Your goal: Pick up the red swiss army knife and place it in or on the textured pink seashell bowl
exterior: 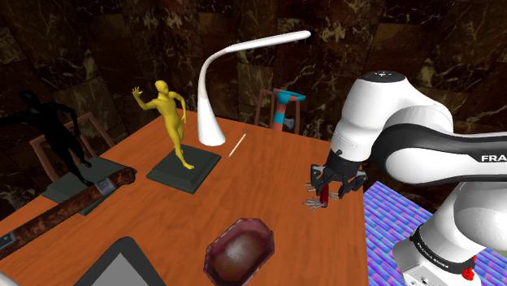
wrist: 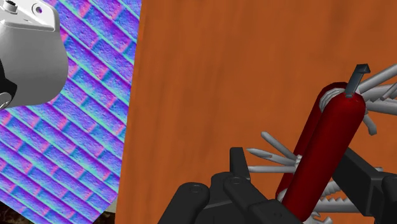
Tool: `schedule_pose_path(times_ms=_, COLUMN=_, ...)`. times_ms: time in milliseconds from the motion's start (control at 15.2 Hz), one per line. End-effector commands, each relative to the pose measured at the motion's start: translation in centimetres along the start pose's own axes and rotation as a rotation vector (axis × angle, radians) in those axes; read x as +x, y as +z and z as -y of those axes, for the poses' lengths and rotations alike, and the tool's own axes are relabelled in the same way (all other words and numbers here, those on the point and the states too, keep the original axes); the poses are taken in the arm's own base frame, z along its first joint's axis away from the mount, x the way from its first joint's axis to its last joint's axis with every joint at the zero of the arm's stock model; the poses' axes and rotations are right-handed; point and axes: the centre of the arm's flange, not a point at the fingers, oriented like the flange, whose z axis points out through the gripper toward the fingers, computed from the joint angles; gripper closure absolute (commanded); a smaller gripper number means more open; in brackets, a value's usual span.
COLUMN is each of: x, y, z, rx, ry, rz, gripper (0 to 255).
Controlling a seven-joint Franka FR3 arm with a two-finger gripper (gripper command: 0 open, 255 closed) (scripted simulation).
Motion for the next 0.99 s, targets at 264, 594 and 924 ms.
schedule_pose_path(times_ms=264, x=0.0, y=-3.2, z=0.1, rx=-0.001, ry=0.0, rz=0.0, gripper=255)
schedule_pose_path(times_ms=594, x=0.1, y=-5.9, z=0.2, rx=-0.001, ry=0.0, rz=0.0, gripper=255)
schedule_pose_path(times_ms=924, x=-3.1, y=-6.0, z=4.4, rx=-0.001, ry=0.0, rz=0.0, gripper=255)
